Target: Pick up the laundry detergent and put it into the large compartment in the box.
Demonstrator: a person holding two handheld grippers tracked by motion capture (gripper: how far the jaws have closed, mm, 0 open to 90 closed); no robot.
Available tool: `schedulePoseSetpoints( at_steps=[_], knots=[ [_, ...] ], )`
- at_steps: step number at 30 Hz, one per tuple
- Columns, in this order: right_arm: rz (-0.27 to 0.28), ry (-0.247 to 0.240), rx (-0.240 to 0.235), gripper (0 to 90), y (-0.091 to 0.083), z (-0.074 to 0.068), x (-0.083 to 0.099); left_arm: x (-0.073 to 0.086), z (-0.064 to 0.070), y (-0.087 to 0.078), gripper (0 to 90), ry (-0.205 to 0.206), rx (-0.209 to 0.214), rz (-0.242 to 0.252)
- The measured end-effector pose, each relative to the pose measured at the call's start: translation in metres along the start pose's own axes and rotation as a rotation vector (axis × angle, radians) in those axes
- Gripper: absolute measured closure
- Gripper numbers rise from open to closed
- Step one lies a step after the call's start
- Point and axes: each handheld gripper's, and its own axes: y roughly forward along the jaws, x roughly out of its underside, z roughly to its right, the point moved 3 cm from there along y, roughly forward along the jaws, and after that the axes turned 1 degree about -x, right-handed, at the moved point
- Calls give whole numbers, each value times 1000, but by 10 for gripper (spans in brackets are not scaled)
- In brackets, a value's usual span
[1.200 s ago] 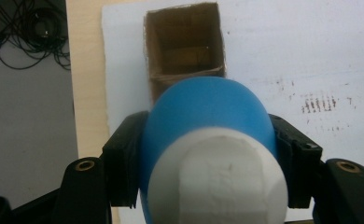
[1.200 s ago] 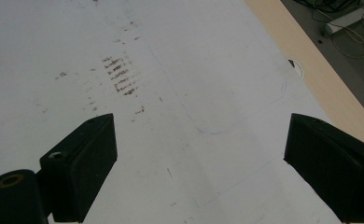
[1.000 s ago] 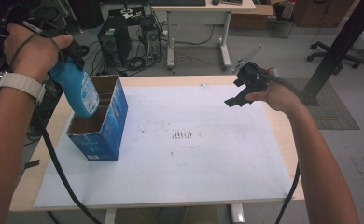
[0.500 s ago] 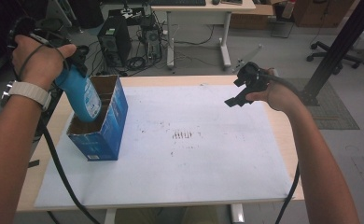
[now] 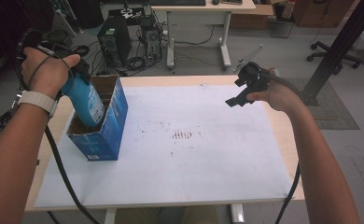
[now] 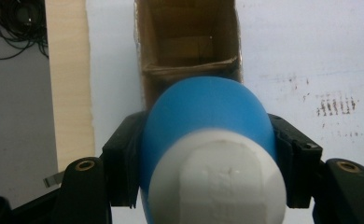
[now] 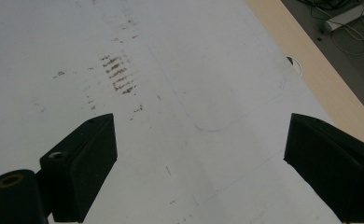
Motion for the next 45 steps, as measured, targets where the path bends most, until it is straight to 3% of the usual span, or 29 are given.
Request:
schedulePoseSetpoints(
  at_steps=[14,45],
  knots=[
    [-2,4,2,95,0,0,1,7,2,31,374,32,-10,-20],
    [-11,10,-1,95,4,1,3,18,3,74,373,61,-26,-28]
  ],
)
